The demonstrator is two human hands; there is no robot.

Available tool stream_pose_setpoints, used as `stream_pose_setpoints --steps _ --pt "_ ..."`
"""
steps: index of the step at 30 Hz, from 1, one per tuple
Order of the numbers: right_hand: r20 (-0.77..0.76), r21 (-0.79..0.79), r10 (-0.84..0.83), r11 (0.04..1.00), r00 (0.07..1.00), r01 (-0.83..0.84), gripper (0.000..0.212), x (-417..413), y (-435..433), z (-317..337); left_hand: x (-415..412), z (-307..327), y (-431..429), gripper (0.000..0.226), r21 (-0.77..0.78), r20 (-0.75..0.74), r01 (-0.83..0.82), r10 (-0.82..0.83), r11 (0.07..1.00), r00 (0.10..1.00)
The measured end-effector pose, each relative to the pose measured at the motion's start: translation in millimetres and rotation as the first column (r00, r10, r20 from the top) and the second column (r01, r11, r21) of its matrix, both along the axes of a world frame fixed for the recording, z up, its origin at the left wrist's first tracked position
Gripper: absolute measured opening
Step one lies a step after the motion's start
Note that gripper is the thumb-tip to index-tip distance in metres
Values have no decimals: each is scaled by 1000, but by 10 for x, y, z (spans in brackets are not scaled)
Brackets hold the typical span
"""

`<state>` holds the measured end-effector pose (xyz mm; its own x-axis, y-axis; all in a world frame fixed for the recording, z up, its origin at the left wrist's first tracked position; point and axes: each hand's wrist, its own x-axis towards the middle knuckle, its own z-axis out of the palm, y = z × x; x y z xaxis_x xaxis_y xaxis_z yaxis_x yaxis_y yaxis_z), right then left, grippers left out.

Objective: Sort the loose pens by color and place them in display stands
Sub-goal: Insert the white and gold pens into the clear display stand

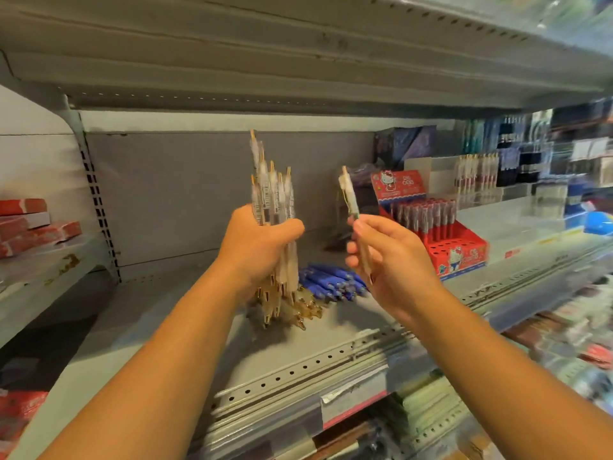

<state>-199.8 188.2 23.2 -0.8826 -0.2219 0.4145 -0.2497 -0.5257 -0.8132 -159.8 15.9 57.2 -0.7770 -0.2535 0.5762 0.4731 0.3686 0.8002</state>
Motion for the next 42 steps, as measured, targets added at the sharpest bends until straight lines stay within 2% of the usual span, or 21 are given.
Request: stream_pose_setpoints --steps 3,6,10,12,16,19,21,26,29,33,38,42 --pt "-7 -75 -92 993 996 92 13 167 509 -16 -31 -4 607 6 88 -64 343 -338 935 939" --pt "-16 -52 -199 979 980 198 31 302 1017 -78 -99 -86 1228 17 125 -82 551 -545 825 835" --pt "10 -40 -349 936 937 349 20 337 1721 -153 -296 -230 1930 8 205 -100 662 -658 721 747" --pt "10 -39 -397 917 918 397 15 302 2067 -196 -403 -304 2243 13 224 -101 691 -689 687 718" --pt "-16 -44 -421 906 907 420 21 129 2673 -279 -604 -422 2830 16 233 -131 774 -770 588 624" --pt "-59 3 -407 913 912 408 21 -92 3115 -331 -806 -494 3249 16 232 -127 799 -797 555 591" --pt "-97 58 -395 914 914 401 19 -256 3404 -347 -956 -534 3495 16 247 -127 788 -788 564 603" --pt "-135 149 -344 920 929 362 21 -762 3983 -364 -1371 -587 3902 21 282 -100 699 -705 657 702" --pt "-124 151 -282 942 952 299 26 -1106 4162 -374 -1587 -585 3996 23 266 -86 631 -633 729 769" --pt "-99 136 -163 975 982 176 28 -1545 4176 -418 -1833 -558 4009 19 244 -85 581 -580 776 810" --pt "-121 138 -10 990 993 27 27 -2075 4038 -353 -2158 -445 3924 23 301 -106 525 -519 796 848" --pt "-173 116 66 992 983 -46 40 -2463 3892 -179 -2370 -285 3845 18 247 -153 503 -479 828 864"
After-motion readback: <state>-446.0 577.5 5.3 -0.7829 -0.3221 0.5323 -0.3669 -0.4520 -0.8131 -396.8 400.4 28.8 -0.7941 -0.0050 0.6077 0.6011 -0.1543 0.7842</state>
